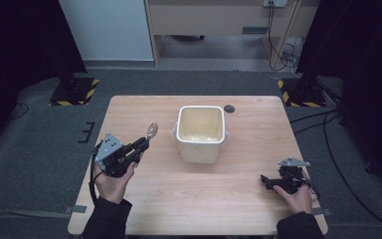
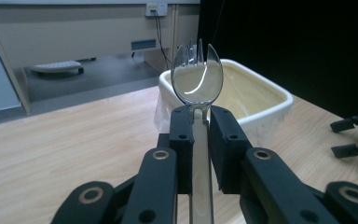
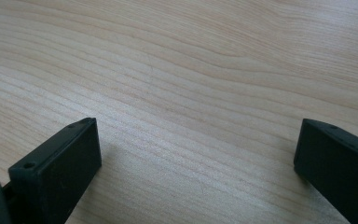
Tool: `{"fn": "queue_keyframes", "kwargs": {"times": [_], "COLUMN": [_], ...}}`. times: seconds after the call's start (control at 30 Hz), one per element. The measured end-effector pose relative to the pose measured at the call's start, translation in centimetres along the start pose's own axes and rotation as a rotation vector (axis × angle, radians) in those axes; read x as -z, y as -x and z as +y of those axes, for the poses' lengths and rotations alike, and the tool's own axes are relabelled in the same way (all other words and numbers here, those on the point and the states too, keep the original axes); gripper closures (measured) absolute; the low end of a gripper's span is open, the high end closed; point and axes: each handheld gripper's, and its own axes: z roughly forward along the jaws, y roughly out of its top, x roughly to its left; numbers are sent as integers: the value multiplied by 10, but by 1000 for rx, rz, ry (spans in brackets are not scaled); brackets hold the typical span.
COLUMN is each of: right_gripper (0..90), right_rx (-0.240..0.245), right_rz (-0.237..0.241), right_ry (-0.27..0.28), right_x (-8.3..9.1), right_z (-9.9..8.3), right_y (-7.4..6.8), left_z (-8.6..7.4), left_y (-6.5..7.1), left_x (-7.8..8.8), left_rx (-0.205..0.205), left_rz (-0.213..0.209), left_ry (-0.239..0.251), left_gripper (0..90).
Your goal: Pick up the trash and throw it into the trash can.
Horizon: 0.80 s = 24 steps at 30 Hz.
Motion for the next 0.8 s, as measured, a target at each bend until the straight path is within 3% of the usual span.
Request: {"fn": "queue_keyframes", "kwargs": {"times": [0.43,0.8], "right_gripper": [7,7], "right_rx": [0,0], "right_rz": [0,0], "right_ry": [0,0], "right_x": [0,0], "right_z": [0,0], "right_y": [0,0], "left_z": [30,43], "left_y": [16,25], "left_x": [-27,-49], "left_rx": [-50,-73], "left_rz": [-20,-41], "left_ry": [19,18], "left_gripper": [795,795]}}
